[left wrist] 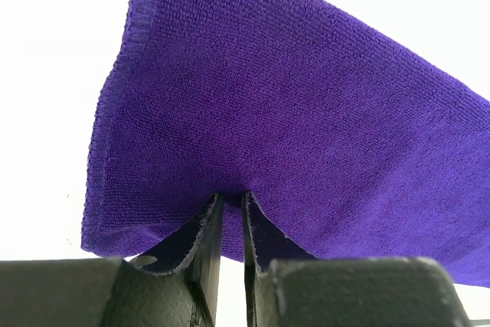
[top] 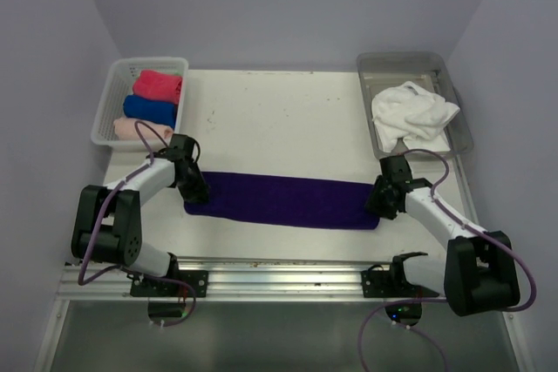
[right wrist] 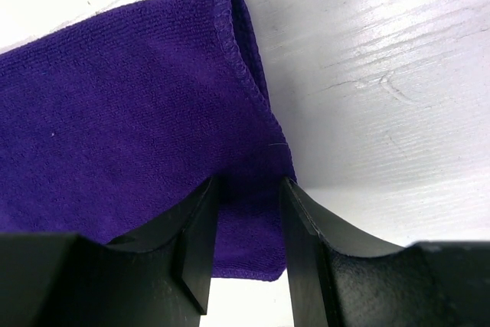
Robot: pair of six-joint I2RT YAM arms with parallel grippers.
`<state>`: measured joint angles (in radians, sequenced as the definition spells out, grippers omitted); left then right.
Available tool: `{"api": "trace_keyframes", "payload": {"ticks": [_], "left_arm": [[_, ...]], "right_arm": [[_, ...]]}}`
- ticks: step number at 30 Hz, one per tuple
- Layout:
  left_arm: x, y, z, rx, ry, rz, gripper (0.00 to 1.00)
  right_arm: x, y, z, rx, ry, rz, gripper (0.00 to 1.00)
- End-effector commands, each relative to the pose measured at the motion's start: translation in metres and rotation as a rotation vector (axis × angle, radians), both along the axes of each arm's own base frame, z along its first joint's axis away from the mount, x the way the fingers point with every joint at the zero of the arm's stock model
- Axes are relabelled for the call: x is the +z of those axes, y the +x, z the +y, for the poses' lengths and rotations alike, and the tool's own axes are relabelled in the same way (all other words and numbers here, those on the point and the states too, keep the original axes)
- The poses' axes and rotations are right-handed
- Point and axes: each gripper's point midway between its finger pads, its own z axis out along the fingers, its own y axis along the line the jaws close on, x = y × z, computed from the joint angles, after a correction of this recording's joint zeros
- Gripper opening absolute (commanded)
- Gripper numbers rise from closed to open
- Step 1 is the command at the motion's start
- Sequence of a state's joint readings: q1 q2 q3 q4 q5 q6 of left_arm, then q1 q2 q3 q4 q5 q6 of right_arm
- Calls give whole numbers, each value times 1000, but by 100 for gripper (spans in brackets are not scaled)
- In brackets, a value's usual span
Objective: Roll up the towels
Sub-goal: Fold the towel
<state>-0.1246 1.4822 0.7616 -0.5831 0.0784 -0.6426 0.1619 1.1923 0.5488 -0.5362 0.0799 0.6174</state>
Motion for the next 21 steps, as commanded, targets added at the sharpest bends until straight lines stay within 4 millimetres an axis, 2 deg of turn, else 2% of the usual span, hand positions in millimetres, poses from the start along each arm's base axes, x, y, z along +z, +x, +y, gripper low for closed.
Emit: {"api": "trace_keyframes", "payload": {"ticks": [1, 7, 10, 14, 16, 21], "left_arm": [[2, 20, -1, -9, 3, -71, 18], [12, 26, -1, -18, 7, -92, 18], [14, 27, -3, -20, -7, -98, 18], [18, 29, -4, -22, -8, -107, 18], [17, 29, -4, -27, -8, -105, 18], [19, 30, -4, -31, -10, -109, 17]], "right_arm": [[-13, 3, -1, -23, -1, 9, 41], [-4, 7, -2, -34, -5, -19, 41], [4, 4, -11, -78, -40, -42, 43], [26, 7, -21, -112, -70, -138, 48], [27, 6, -21, -107, -71, -133, 50], [12, 3, -13, -77, -48, -50, 52]]}}
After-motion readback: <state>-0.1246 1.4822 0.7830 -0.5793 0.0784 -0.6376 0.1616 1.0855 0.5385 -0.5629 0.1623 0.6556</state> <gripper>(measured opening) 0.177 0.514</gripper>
